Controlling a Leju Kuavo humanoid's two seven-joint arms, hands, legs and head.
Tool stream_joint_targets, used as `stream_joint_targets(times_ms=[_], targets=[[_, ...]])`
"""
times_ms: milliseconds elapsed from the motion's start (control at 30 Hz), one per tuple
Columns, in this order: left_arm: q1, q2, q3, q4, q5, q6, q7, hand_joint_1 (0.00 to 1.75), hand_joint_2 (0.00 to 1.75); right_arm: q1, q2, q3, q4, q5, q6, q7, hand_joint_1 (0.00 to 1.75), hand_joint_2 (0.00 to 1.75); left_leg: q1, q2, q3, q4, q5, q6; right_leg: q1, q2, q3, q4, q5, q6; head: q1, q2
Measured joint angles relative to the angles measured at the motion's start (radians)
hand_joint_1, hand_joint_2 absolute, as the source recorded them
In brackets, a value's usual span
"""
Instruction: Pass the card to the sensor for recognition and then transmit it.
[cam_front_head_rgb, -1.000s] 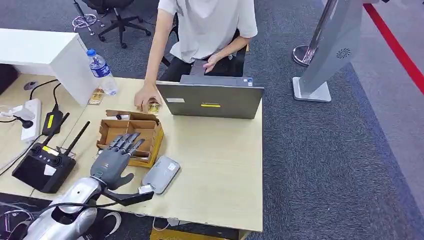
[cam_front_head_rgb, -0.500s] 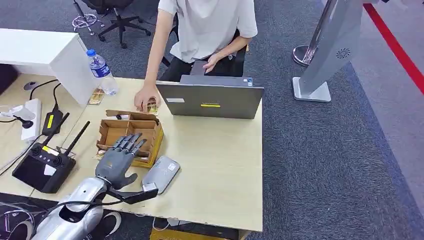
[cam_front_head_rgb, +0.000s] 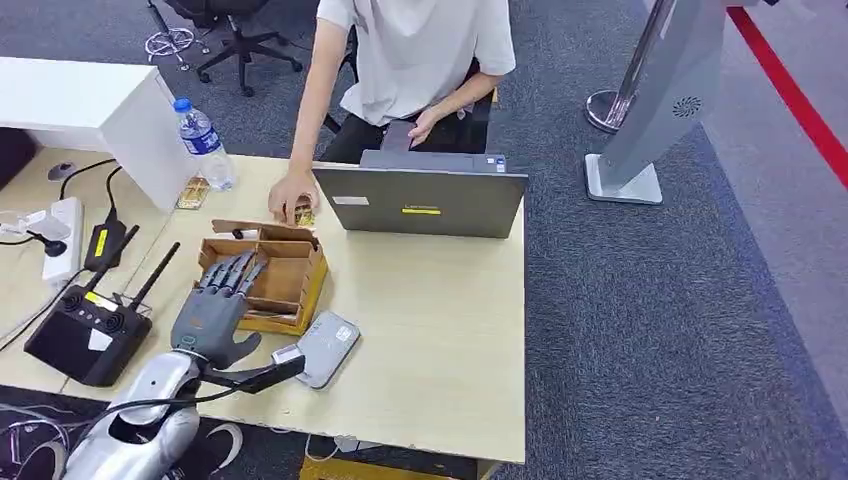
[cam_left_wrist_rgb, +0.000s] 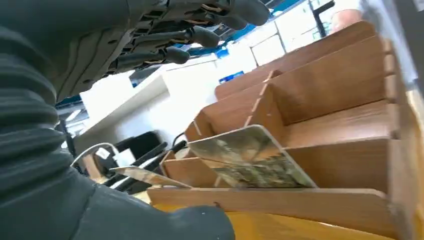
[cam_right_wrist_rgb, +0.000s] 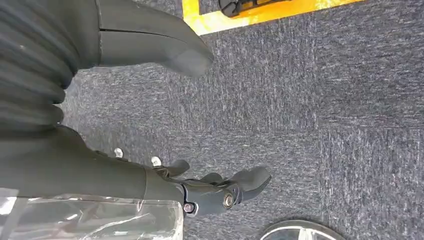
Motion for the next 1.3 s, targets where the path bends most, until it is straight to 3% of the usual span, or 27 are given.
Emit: stream_joint_targets(times_ms=[133, 167, 200, 233, 467, 1000, 1300], targets=[[0.012, -0.005, 0.022, -0.008, 0.000, 0.000, 0.000, 0.00, 1.75, 0.000, 0.000, -0.008, 0.000, 0.001, 0.000, 0.000, 0.00, 1.75, 0.000, 0.000, 0.000, 0.000, 0.000, 0.000, 0.000, 0.000, 0.000, 0.000, 0.000, 0.000, 0.000, 0.000], [0.013, -0.006, 0.025, -0.008, 0.000, 0.000, 0.000, 0.19, 1.75, 0.000, 0.000, -0.008, 0.000, 0.001, 0.000, 0.000, 0.00, 1.75, 0.000, 0.000, 0.000, 0.000, 0.000, 0.000, 0.000, 0.000, 0.000, 0.000, 0.000, 0.000, 0.000, 0.000], [0.015, -0.008, 0.028, -0.010, 0.000, 0.000, 0.000, 0.19, 1.75, 0.000, 0.000, -0.008, 0.000, 0.002, 0.000, 0.000, 0.00, 1.75, 0.000, 0.000, 0.000, 0.000, 0.000, 0.000, 0.000, 0.000, 0.000, 0.000, 0.000, 0.000, 0.000, 0.000], [0.017, -0.009, 0.031, -0.012, 0.001, 0.000, 0.000, 1.75, 1.75, 0.000, 0.000, -0.008, 0.000, 0.003, 0.000, 0.000, 0.00, 1.75, 0.000, 0.000, 0.000, 0.000, 0.000, 0.000, 0.000, 0.000, 0.000, 0.000, 0.000, 0.000, 0.000, 0.000], [0.026, -0.001, 0.046, -0.013, 0.029, -0.053, -0.020, 1.75, 1.75, 0.000, 0.000, -0.010, 0.000, 0.020, 0.003, 0.000, 0.00, 1.75, 0.000, 0.000, 0.000, 0.000, 0.000, 0.000, 0.000, 0.000, 0.000, 0.000, 0.000, 0.000, 0.000, 0.000], [0.029, 0.010, 0.055, -0.013, 0.052, -0.064, -0.035, 1.75, 1.75, -0.001, 0.000, -0.014, 0.000, 0.022, 0.005, 0.000, 0.00, 1.75, 0.000, 0.000, 0.000, 0.000, 0.000, 0.000, 0.000, 0.000, 0.000, 0.000, 0.000, 0.000, 0.000, 0.000], [0.034, -0.003, 0.071, -0.034, 0.052, -0.003, -0.050, 1.75, 1.75, -0.001, 0.000, -0.029, 0.000, 0.039, 0.009, -0.002, 0.00, 1.75, 0.000, 0.000, 0.000, 0.000, 0.000, 0.000, 0.000, 0.000, 0.000, 0.000, 0.000, 0.000, 0.000, 0.000]])
